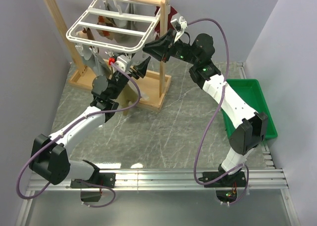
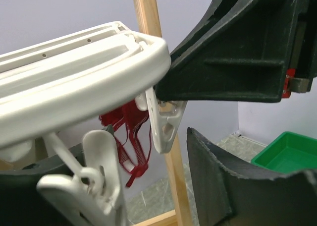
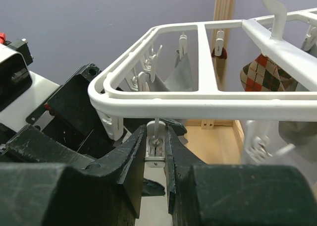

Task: Clip the underwear to the hanger

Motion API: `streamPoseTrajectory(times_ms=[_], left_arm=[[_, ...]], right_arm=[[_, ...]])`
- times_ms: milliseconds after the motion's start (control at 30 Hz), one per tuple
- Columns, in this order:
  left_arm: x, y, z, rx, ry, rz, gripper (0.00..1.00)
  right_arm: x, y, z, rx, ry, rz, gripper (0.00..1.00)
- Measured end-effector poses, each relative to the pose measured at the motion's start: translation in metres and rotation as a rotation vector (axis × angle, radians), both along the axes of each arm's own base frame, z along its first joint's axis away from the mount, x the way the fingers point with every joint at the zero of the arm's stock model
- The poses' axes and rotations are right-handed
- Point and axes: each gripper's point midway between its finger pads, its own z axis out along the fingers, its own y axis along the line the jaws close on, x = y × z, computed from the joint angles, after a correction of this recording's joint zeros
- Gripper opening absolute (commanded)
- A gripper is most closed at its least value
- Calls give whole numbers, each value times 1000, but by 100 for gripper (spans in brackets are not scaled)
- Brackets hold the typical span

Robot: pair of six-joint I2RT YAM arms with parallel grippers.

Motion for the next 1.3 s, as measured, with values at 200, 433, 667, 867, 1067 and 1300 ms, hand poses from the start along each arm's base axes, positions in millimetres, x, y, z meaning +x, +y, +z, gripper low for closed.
streamPoseTrajectory(times_ms=[200, 433, 667, 867, 1067, 1300], left_arm=[[-1, -3, 5, -4, -13, -10, 42], [-6, -10, 5, 2, -12, -51, 16], [-10, -14, 3, -30, 35, -127, 1], [-11, -14, 6, -48, 69, -173, 1], [-7, -14, 10, -15, 49, -124, 0], [2, -11, 2, 99, -12, 16, 1]], right_arm=[[-1, 1, -1, 1, 14, 4, 15], [-2, 1, 0, 9, 31, 10, 46], [-3, -14, 7, 24, 43, 54, 66], [9, -35, 21, 50, 46, 50, 52], [23, -30, 10, 52, 186, -38, 43], [29, -28, -22, 20, 421, -171, 45]])
